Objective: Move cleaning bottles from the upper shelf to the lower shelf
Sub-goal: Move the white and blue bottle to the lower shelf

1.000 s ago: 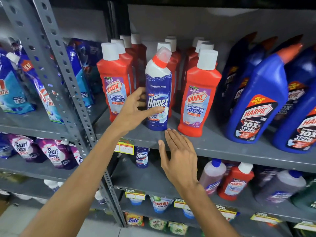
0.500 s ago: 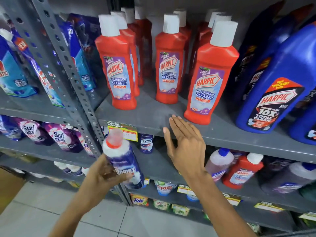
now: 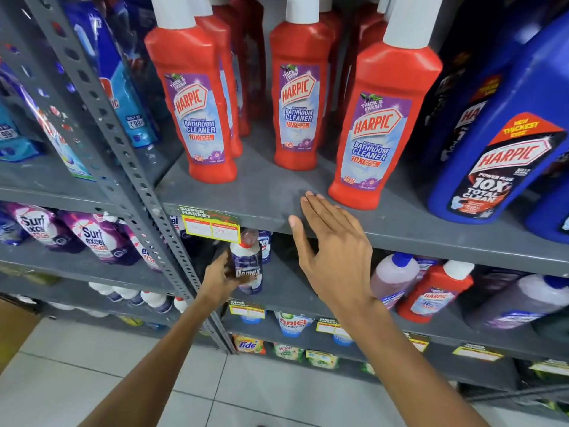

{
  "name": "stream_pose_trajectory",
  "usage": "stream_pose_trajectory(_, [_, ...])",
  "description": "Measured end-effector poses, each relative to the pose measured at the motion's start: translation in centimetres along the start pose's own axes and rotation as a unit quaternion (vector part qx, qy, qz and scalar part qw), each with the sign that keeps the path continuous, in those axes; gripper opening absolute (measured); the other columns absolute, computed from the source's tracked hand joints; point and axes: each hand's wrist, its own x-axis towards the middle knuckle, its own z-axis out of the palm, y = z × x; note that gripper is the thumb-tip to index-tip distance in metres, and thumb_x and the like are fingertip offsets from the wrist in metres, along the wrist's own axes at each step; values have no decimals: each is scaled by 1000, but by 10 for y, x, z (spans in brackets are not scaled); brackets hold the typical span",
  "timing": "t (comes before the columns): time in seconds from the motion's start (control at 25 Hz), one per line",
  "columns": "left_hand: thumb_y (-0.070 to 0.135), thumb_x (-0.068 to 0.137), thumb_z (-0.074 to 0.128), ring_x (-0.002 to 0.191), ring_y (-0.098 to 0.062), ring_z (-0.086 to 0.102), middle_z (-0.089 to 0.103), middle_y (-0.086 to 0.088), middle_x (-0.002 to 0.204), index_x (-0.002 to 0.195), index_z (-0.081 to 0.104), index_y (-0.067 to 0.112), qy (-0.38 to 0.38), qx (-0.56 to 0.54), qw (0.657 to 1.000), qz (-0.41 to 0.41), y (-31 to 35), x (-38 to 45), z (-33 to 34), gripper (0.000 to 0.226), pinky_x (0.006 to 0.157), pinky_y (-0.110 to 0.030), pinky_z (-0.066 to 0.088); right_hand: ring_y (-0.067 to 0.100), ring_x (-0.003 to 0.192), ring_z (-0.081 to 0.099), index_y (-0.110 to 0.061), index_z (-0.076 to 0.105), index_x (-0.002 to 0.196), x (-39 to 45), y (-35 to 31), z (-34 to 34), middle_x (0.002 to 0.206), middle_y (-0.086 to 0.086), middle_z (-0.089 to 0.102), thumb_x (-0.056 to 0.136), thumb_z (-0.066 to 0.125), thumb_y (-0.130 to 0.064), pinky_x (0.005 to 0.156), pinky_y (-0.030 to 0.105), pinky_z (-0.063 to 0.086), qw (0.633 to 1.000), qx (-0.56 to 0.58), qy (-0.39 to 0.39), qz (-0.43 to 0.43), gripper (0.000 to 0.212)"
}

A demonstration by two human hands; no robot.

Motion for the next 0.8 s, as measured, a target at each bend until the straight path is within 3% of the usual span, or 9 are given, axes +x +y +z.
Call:
stream_pose_trajectory(0.24, [-5,73,93,106,-31,74,76,-20,125,140,55,2,10,-12,1000,-27,-16,15,8,77,99,-43,59,17,134,70,-11,75,133,0,-1,0,140,4,75,107,65,-36,115,38,54,1000,-6,-2,-1,38])
stream_pose_trajectory(0.64, [-4,80,89,107,-23,70,70,-9,123,144,49,5,-64,-2,996,-59,-18,23,0,76,102,-40,54,16,136,68,-11,75,134,-1,-2,2,141,3,74,109,62,-37,116,37,52,1000,-2,-3,2,39])
stream_pose_trajectory(0.8, [-9,80,86,118,-30,68,69,-15,130,150,45,3,-64,-27,995,-67,-18,21,2,82,108,-46,54,16,136,68,-12,75,134,-1,-2,3,141,3,74,109,60,-38,117,36,51,1000,2,-4,4,39])
